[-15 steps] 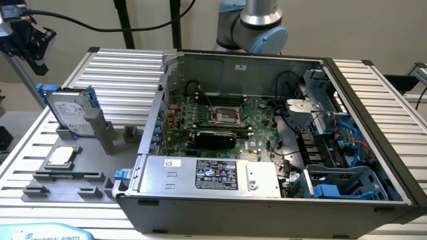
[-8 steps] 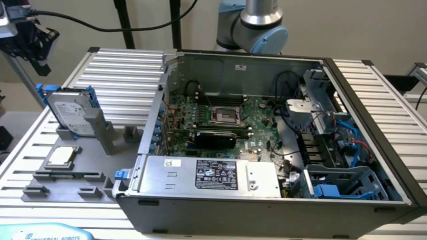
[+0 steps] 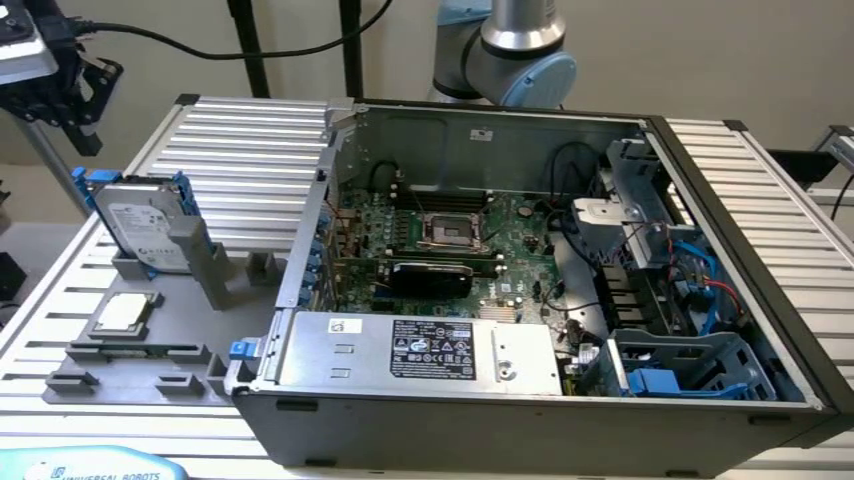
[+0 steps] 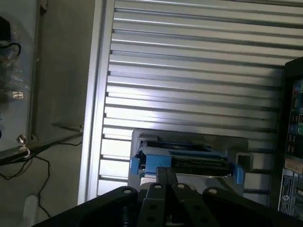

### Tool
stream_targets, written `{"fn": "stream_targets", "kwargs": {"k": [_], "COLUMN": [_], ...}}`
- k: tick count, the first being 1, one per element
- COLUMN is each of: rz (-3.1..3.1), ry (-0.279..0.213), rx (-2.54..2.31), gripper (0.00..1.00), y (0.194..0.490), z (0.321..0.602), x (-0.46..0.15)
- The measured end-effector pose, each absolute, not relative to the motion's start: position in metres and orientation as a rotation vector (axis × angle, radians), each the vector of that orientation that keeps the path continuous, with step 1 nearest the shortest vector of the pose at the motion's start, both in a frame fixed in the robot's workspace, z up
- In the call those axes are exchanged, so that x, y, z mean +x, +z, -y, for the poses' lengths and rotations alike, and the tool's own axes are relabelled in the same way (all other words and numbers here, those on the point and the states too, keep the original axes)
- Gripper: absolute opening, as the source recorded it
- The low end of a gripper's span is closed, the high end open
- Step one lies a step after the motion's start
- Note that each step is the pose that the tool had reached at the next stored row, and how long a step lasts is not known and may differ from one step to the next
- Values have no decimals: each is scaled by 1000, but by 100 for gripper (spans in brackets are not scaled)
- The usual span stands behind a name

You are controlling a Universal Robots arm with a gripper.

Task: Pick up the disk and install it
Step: 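Pick up the disk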

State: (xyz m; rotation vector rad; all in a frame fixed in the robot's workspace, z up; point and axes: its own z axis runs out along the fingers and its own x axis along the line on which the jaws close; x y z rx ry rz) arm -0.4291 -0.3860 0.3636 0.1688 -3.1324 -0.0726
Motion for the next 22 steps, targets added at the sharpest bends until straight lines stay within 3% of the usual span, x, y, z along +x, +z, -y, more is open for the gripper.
{"fn": "stream_targets", "kwargs": {"k": [22], "rz": [3027], "ry": [-70], "rx": [787], "gripper": [11], "y": [359], "z": [386], "x": [-429]}}
